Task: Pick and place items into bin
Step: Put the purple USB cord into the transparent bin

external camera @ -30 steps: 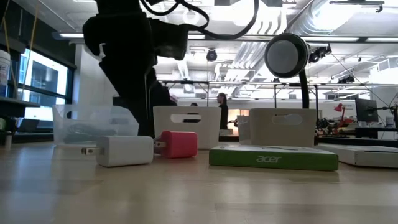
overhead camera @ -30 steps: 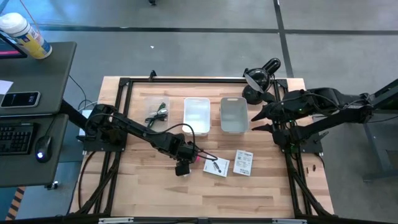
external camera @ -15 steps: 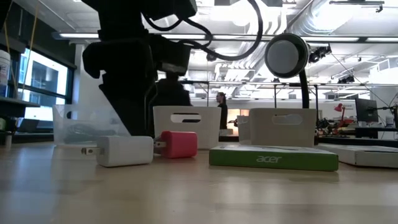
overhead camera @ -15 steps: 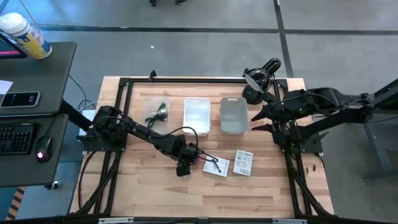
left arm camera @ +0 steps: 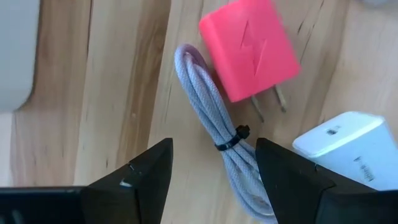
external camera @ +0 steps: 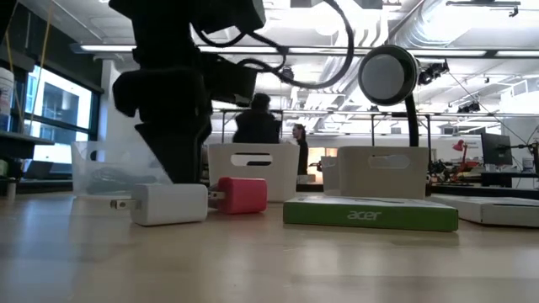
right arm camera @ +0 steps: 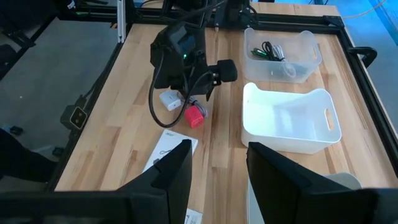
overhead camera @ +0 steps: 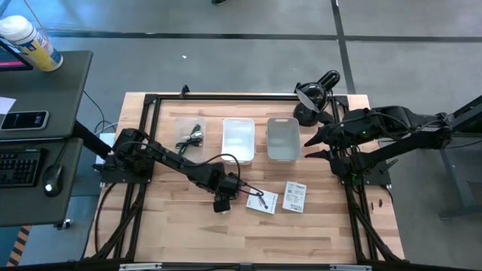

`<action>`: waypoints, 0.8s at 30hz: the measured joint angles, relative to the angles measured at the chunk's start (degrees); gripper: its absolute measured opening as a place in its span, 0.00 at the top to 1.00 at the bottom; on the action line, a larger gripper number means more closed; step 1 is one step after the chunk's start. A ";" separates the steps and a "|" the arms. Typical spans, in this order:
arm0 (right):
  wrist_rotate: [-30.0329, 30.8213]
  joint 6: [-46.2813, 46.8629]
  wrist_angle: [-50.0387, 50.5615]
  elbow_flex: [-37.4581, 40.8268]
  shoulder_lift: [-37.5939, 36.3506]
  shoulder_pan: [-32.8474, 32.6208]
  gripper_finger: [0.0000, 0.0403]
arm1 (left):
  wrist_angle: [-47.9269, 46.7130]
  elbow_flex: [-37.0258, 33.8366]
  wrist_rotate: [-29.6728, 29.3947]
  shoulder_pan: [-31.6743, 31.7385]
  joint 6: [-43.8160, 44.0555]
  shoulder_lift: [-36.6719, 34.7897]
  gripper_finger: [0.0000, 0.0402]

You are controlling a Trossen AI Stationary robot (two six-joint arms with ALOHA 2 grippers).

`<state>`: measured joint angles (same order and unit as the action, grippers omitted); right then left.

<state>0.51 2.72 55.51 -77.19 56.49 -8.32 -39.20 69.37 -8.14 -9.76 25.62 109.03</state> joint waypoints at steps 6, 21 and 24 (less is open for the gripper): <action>0.01 -0.16 0.00 0.02 0.00 0.00 0.64 | 0.65 -0.84 1.17 0.00 0.18 -0.02 0.46; 0.57 -0.37 0.00 0.04 0.00 0.02 0.64 | 0.66 -0.84 1.88 0.00 -1.77 -0.03 0.76; 0.57 -0.31 0.00 0.04 0.00 0.00 0.64 | 0.63 -0.84 2.08 0.00 -1.79 -0.07 0.85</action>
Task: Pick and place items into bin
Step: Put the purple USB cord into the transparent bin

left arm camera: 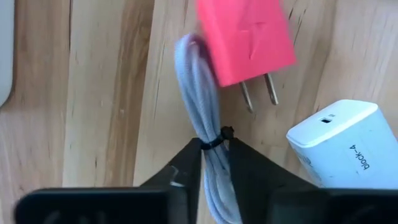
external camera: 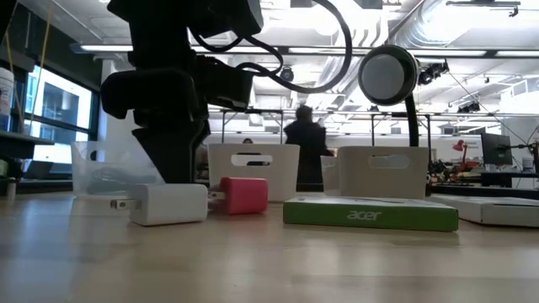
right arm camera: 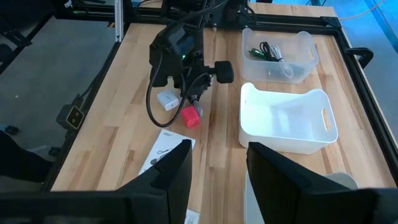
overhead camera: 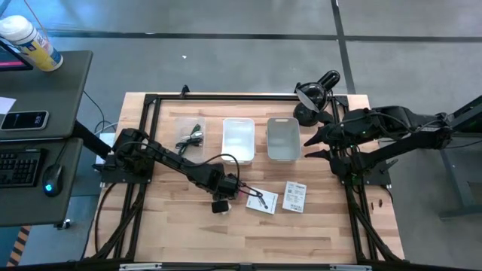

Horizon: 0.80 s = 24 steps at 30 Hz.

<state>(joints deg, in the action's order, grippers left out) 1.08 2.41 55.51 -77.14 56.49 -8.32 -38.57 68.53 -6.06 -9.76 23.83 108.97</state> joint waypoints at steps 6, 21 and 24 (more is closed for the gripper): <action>0.02 0.20 0.00 0.00 0.00 0.00 0.64 | -0.20 0.00 -0.59 0.00 -0.45 -0.09 0.99; 0.02 0.33 0.00 0.00 0.00 0.00 0.64 | -0.39 -0.04 -0.14 0.00 0.34 -0.04 0.80; 0.02 0.33 0.00 0.00 0.00 0.00 0.64 | -0.35 -0.04 -0.13 0.00 0.00 -0.04 0.74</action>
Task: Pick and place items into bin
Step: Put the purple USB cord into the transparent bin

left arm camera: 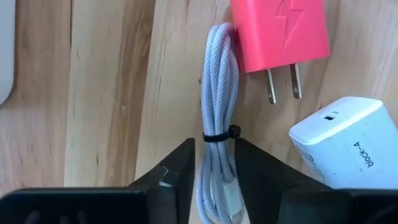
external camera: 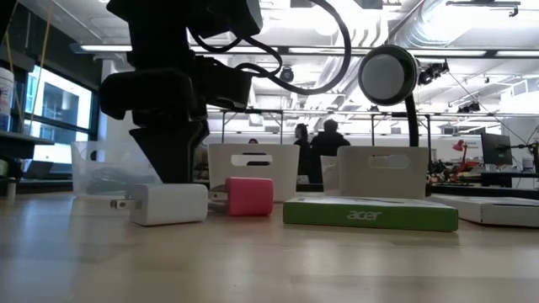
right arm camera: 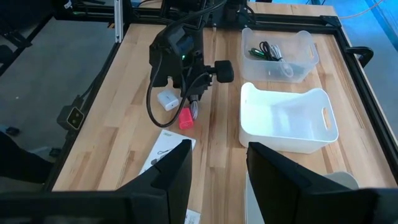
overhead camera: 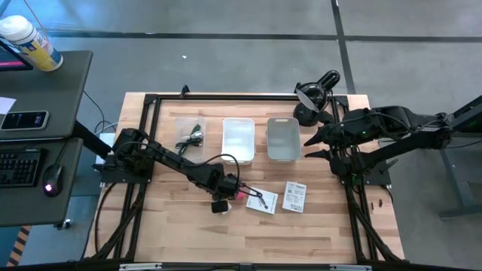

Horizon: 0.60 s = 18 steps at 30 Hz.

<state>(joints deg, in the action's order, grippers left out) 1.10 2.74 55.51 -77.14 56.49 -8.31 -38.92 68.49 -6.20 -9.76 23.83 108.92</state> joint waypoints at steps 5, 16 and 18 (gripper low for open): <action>0.00 -0.04 0.00 0.00 0.00 0.00 0.64 | 0.00 0.00 -0.07 0.00 -0.06 0.02 0.67; 0.02 -0.17 0.00 0.00 0.00 0.00 0.64 | 0.26 0.00 -0.90 0.00 -1.09 0.02 0.68; 0.02 -0.20 0.00 0.00 0.00 0.00 0.64 | 0.30 0.00 -0.90 0.00 -1.09 0.11 0.70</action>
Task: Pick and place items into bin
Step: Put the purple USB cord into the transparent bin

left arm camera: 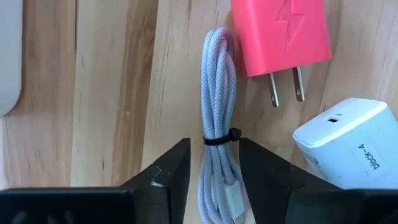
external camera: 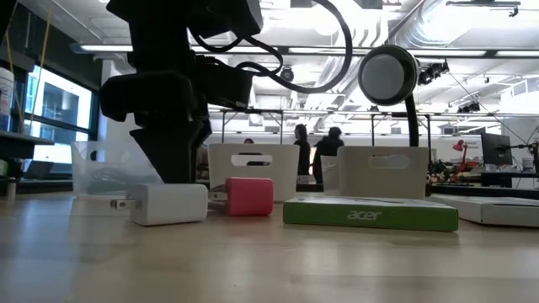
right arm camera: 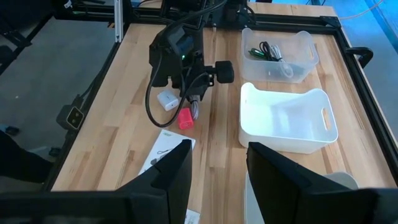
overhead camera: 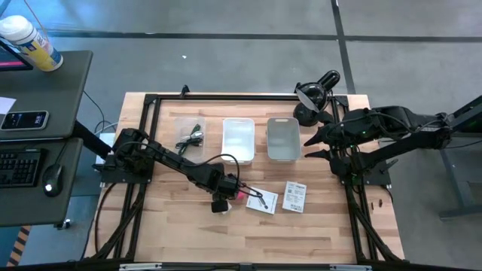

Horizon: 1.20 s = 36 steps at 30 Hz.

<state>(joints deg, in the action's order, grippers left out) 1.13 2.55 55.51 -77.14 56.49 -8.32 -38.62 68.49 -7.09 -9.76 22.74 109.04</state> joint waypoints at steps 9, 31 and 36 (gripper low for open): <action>0.00 0.00 0.00 0.00 -0.02 0.00 0.64 | 1.09 -0.04 0.06 0.00 0.01 0.85 0.71; 0.00 0.19 0.02 0.00 -0.02 0.00 0.64 | 0.97 0.02 -1.07 0.00 0.02 0.83 0.99; 0.00 0.14 0.02 0.00 -0.02 0.00 0.64 | 0.88 0.02 -1.09 0.00 0.30 0.80 0.99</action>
<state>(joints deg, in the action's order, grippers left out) 1.13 2.69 55.53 -77.14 56.47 -8.31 -37.74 68.51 -8.19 -9.76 23.04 109.84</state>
